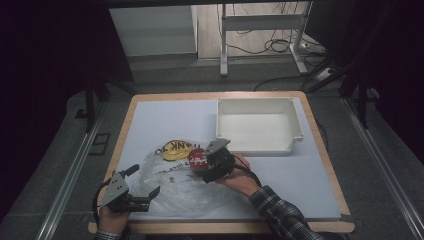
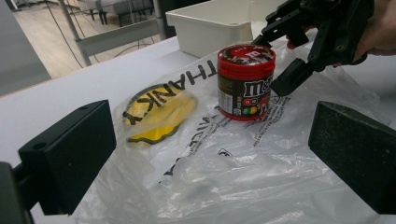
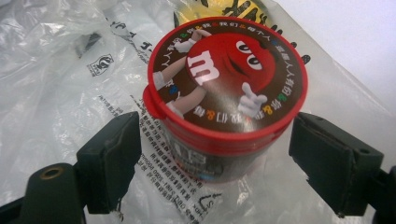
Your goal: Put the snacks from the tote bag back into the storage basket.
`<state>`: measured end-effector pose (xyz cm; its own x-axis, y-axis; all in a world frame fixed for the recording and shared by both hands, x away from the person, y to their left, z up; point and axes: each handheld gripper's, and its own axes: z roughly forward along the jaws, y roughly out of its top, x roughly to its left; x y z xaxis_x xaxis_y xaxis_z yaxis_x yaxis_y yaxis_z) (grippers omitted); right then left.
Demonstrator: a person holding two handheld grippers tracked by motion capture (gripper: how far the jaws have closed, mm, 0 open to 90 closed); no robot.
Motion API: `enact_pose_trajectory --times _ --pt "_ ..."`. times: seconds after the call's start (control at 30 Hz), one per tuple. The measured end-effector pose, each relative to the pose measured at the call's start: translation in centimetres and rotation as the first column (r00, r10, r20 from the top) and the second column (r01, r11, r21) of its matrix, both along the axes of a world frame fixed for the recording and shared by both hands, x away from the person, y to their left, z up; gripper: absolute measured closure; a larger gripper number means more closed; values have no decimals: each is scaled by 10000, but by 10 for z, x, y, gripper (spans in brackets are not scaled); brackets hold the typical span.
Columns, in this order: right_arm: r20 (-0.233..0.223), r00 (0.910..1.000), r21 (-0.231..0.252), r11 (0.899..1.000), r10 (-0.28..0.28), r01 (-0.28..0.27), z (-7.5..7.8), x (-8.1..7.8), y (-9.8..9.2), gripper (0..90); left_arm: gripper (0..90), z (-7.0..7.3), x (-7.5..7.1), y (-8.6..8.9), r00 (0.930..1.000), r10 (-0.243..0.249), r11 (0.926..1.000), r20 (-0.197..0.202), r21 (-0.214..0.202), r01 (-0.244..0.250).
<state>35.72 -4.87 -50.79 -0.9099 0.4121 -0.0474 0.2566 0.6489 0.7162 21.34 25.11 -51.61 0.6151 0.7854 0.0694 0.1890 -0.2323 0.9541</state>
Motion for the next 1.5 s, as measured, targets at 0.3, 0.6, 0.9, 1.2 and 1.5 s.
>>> enact_pose_trajectory --times 0.3,0.6,0.9,1.2,1.5 --pt "-72 10000 -359 9993 34 -36 -2 6 11 212 8 0 0 0 10000 4 10000 4 8 -4" --pt "-224 9997 -386 9993 8 -16 -10 12 17 236 8 0 0 0 10000 -1 10000 5 18 1" --pt "-224 9997 -473 9989 24 -35 -14 14 21 250 8 0 0 0 10000 -5 10000 -8 48 5" --pt "-308 9995 -474 9989 -50 35 -13 13 21 259 9 0 0 0 10000 8 10000 -3 87 -8" --pt "-156 9999 -325 9995 11 -16 -5 10 20 260 9 0 0 0 10000 16 10000 7 94 -16"
